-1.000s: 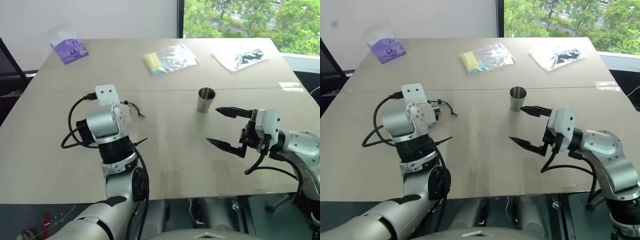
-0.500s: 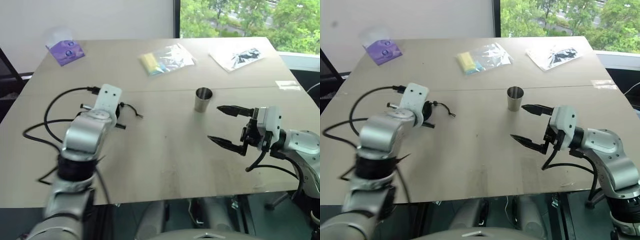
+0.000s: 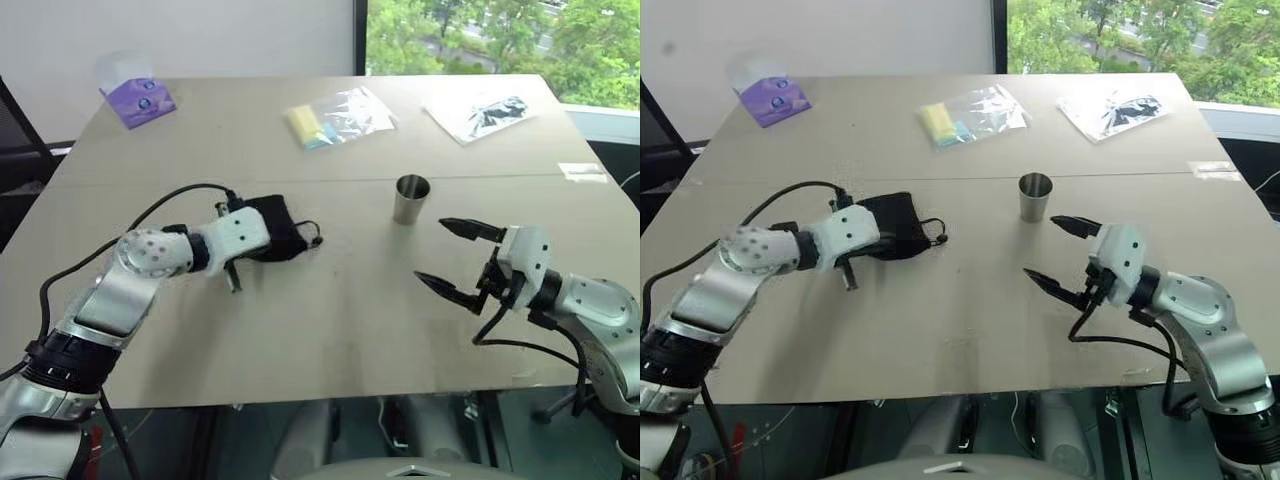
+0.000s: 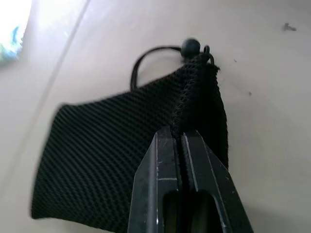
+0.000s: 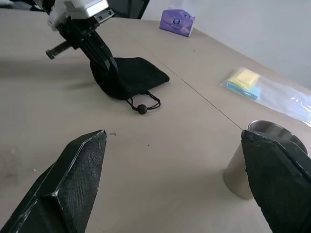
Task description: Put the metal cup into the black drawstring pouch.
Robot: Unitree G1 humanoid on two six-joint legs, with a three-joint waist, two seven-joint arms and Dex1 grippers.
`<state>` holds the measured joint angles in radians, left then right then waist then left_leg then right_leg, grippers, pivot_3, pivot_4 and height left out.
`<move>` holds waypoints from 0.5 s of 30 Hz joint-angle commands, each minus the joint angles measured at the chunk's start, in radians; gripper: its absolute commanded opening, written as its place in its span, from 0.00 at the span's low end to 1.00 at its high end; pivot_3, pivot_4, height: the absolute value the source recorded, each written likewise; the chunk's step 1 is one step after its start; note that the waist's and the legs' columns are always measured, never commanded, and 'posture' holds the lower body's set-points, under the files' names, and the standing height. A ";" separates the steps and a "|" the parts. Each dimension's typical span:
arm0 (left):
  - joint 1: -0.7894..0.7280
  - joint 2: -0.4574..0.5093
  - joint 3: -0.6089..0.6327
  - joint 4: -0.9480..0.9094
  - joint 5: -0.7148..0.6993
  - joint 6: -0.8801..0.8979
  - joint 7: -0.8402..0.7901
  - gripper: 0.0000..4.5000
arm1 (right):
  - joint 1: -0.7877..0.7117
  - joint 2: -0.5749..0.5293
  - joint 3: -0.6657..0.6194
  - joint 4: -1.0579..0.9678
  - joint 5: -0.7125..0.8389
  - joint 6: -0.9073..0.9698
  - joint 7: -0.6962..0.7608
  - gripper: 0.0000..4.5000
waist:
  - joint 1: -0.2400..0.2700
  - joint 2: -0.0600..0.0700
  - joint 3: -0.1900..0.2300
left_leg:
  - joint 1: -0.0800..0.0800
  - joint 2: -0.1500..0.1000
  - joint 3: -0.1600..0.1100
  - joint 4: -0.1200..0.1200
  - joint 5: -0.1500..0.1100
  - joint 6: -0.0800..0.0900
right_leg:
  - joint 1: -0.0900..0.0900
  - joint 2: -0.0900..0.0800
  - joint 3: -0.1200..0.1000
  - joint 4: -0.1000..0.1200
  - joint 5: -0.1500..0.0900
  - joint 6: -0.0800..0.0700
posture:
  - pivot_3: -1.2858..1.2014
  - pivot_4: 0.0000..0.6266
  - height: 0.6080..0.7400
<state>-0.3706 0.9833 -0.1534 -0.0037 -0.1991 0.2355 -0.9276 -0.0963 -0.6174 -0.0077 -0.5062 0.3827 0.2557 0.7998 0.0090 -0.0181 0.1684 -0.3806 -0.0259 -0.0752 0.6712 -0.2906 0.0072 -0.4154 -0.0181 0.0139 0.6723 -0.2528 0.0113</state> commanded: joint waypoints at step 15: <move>0.081 -0.007 0.152 -0.183 -0.021 0.295 0.053 0.47 | 0.095 0.011 0.055 -0.056 -0.024 -0.118 0.066 1.00 | -0.019 0.000 0.000 | 0.001 0.000 0.000 0.002 -0.003 0.005 | 0.001 0.000 0.000 0.002 0.000 0.000 | 0.52 0.24 1.00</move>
<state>-0.2711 0.9806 -0.0118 -0.1349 -0.2230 0.4755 -0.9031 -0.0089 -0.6071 0.0447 -0.5258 0.3615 0.1657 0.8712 -0.0104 -0.0181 0.1683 -0.3795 -0.0257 -0.0757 0.6727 -0.2933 0.0119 -0.4140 -0.0182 0.0140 0.6743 -0.2527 0.0117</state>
